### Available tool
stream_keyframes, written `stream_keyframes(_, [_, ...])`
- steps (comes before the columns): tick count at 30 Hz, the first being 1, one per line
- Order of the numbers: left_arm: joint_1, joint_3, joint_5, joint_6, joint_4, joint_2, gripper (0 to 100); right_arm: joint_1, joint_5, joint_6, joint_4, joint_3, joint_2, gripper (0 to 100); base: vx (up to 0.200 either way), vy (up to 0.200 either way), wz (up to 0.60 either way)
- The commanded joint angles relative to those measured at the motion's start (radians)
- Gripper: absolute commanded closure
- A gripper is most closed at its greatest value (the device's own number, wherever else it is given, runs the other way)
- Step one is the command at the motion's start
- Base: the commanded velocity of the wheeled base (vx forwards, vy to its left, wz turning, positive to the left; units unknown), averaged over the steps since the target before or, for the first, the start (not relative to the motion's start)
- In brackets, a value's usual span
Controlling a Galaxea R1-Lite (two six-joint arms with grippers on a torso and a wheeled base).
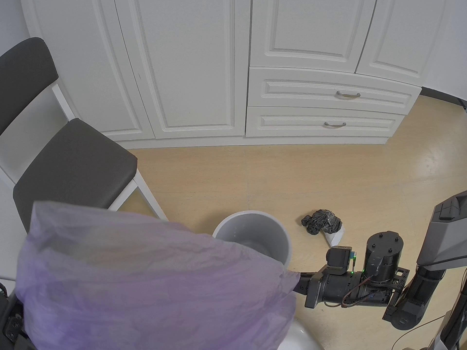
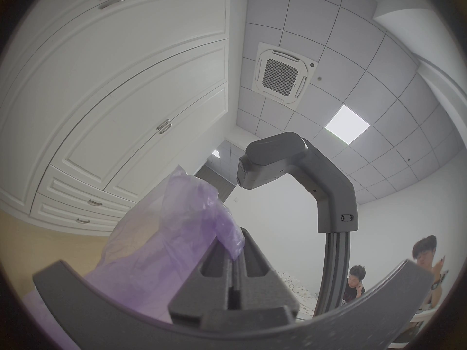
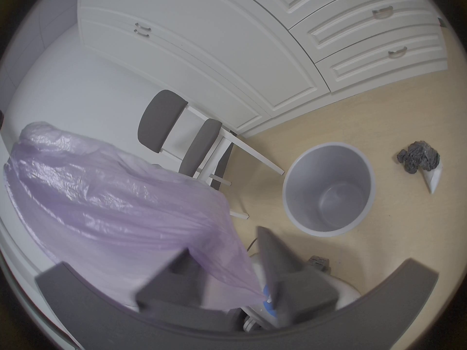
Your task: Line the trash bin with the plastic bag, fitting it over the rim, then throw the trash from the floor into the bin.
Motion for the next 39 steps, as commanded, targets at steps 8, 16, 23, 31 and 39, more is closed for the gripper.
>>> stream_keyframes(8, [0.098, 0.003, 0.000, -0.098, 0.001, 0.013, 100, -0.033, -0.075, 0.007, -0.018, -0.020, -0.047, 100, 0.000, 0.000, 0.00])
stream_keyframes(16, [0.248, 0.005, 0.000, -0.156, 0.002, 0.088, 100, -0.067, -0.101, -0.005, -0.018, -0.043, -0.115, 100, 0.000, 0.000, 0.00])
stream_keyframes(23, [0.268, 0.006, 0.003, -0.146, 0.002, 0.177, 100, -0.109, -0.101, -0.007, -0.018, -0.055, -0.167, 100, 0.000, 0.000, 0.00])
stream_keyframes(31, [0.289, 0.008, 0.005, -0.123, 0.002, 0.231, 100, -0.152, -0.101, -0.005, 0.114, -0.124, -0.259, 100, 0.000, 0.000, 0.00])
stream_keyframes(39, [0.341, 0.008, 0.080, -0.024, 0.002, 0.364, 100, -0.156, -0.209, -0.007, 0.431, -0.245, -0.356, 100, 0.000, 0.000, 0.00])
